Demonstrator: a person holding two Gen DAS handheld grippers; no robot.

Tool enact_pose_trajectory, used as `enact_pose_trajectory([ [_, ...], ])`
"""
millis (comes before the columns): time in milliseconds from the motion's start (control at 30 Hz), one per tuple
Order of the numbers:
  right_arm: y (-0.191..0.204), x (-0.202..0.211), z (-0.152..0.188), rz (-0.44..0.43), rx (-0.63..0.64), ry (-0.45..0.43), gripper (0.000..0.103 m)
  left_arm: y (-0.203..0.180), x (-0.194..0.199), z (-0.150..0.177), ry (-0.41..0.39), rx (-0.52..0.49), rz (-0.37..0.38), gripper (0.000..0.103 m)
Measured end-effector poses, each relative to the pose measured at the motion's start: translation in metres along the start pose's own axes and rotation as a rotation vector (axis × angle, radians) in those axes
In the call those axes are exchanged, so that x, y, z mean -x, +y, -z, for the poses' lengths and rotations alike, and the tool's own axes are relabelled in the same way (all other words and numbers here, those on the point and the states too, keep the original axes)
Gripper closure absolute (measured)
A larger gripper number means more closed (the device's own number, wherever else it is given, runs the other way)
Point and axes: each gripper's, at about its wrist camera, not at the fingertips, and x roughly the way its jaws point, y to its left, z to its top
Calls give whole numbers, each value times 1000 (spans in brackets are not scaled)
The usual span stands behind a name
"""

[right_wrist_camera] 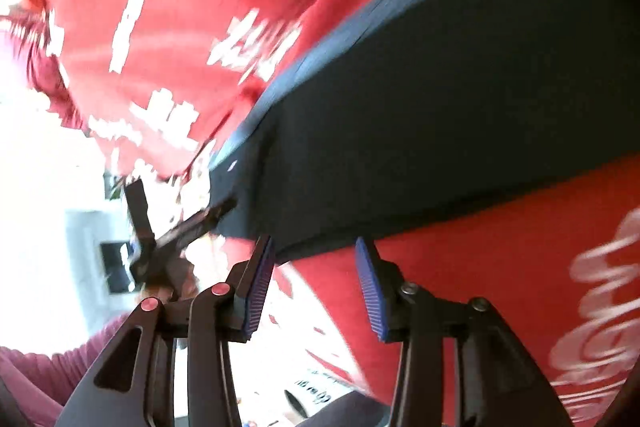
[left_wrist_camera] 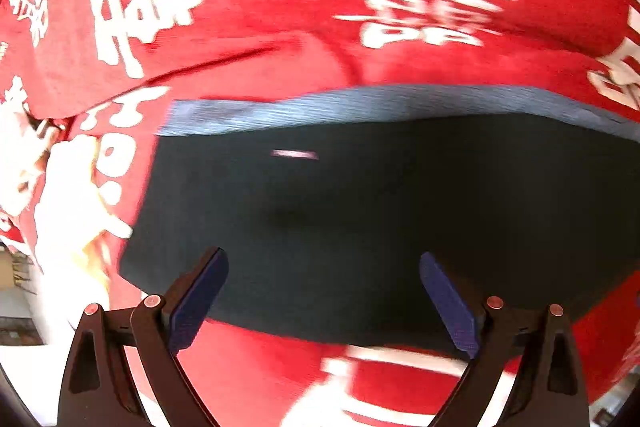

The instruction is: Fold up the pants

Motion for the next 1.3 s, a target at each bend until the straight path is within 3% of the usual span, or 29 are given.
enact_pose_trajectory([
  [67, 12, -37, 7, -18, 1, 22, 57, 27, -14, 2, -18, -9, -32, 5],
  [167, 21, -78, 15, -22, -10, 38, 57, 53, -46, 6, 24, -32, -39, 5],
  [367, 26, -99, 16, -21, -25, -22, 57, 80, -67, 14, -11, -27, 106, 0],
  [500, 21, -112, 2, -32, -78, -40, 57, 87, -71, 15, -46, -68, 143, 0],
  [533, 22, -123, -4, -33, -93, -33, 60, 89, -71, 15, -46, -71, 150, 0],
  [567, 23, -125, -8, -22, -106, -24, 78, 91, -71, 14, -43, -75, 156, 0],
  [600, 31, -122, -11, 9, -92, -24, 89, 93, -71, 14, -40, -81, 163, 0],
  [733, 57, -98, 5, 39, 11, -60, 92, 99, -73, 12, -50, -104, 184, 0],
  [833, 36, -111, 20, 168, 0, -32, 95, 94, -69, 15, -67, -118, 167, 0],
  [867, 30, -111, 24, 158, 0, -48, 96, 93, -67, 16, -59, -113, 160, 0],
  [967, 30, -103, 33, 162, -4, -53, 89, 94, -63, 15, -10, -89, 132, 0],
  [1067, 35, -88, 42, 249, 38, 15, 86, 90, -42, 20, -2, -64, 108, 0],
  [1200, 38, -40, 36, 349, 103, -58, 80, 52, -5, 26, -49, -75, 189, 0],
  [1267, 39, -27, 22, 376, 113, -109, 68, 20, 8, 27, -60, -85, 252, 0],
  [1300, 40, -22, 11, 401, 125, -137, 66, -1, 12, 25, -66, -92, 287, 0],
])
